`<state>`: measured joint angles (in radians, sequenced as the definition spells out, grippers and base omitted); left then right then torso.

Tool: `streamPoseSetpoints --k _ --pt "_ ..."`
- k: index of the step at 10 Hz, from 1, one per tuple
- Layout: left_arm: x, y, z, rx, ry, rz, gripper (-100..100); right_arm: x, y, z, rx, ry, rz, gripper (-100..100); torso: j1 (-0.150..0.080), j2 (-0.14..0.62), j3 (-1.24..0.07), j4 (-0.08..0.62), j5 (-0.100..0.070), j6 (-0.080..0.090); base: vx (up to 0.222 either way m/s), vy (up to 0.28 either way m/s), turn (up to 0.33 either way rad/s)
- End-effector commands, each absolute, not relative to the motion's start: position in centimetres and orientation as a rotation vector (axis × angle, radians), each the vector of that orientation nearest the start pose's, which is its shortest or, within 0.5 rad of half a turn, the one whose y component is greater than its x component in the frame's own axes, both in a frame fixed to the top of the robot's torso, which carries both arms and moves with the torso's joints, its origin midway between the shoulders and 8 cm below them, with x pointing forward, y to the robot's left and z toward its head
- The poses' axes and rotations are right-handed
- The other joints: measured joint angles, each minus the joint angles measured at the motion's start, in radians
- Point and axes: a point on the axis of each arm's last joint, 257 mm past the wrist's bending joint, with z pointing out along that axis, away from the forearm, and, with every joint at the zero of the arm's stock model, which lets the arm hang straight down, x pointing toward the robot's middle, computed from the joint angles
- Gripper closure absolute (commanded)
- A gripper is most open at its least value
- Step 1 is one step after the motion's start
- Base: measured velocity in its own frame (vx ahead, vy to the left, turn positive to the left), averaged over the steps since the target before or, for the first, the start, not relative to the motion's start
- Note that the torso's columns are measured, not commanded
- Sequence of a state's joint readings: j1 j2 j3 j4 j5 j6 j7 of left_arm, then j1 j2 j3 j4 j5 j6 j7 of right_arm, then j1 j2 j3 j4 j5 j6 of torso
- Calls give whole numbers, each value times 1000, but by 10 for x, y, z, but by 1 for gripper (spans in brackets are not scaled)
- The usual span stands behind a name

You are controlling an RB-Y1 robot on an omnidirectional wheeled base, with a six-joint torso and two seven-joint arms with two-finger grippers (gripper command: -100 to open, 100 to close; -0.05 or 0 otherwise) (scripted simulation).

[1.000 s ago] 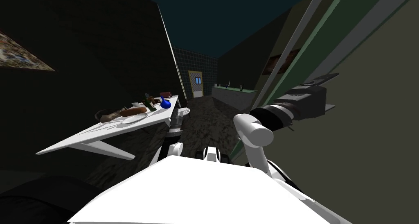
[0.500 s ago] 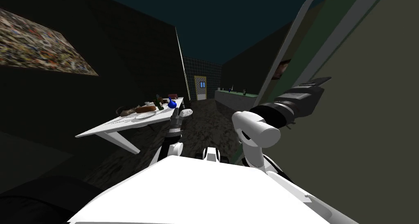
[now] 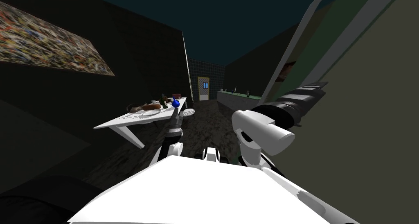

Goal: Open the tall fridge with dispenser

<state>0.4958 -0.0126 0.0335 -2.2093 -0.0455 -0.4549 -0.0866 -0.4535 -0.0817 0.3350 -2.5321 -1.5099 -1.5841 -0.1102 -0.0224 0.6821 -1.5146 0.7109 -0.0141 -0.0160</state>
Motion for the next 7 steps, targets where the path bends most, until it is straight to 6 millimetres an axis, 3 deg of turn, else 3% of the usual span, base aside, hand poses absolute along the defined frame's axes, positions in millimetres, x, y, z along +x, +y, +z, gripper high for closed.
streamPoseSetpoints --k 1,3,5,7 --pt "363 292 -15 -689 725 -1136 0 293 -360 117 -450 1860 -2130 -100 -1 1 1 0 -1 1 20 -22 132" --pt "363 292 -15 -689 725 -1135 0 289 -359 105 -438 1916 -2023 -100 -3 13 11 7 -1 9 46 -38 113" --pt "363 292 -15 -689 725 -1135 0 294 -352 125 -442 1847 -2071 -100 -5 44 33 19 -2 21 33 21 40" --pt "363 292 -15 -689 725 -1135 0 297 -347 137 -449 1825 -2091 -100 4 61 42 28 6 22 28 7 18"
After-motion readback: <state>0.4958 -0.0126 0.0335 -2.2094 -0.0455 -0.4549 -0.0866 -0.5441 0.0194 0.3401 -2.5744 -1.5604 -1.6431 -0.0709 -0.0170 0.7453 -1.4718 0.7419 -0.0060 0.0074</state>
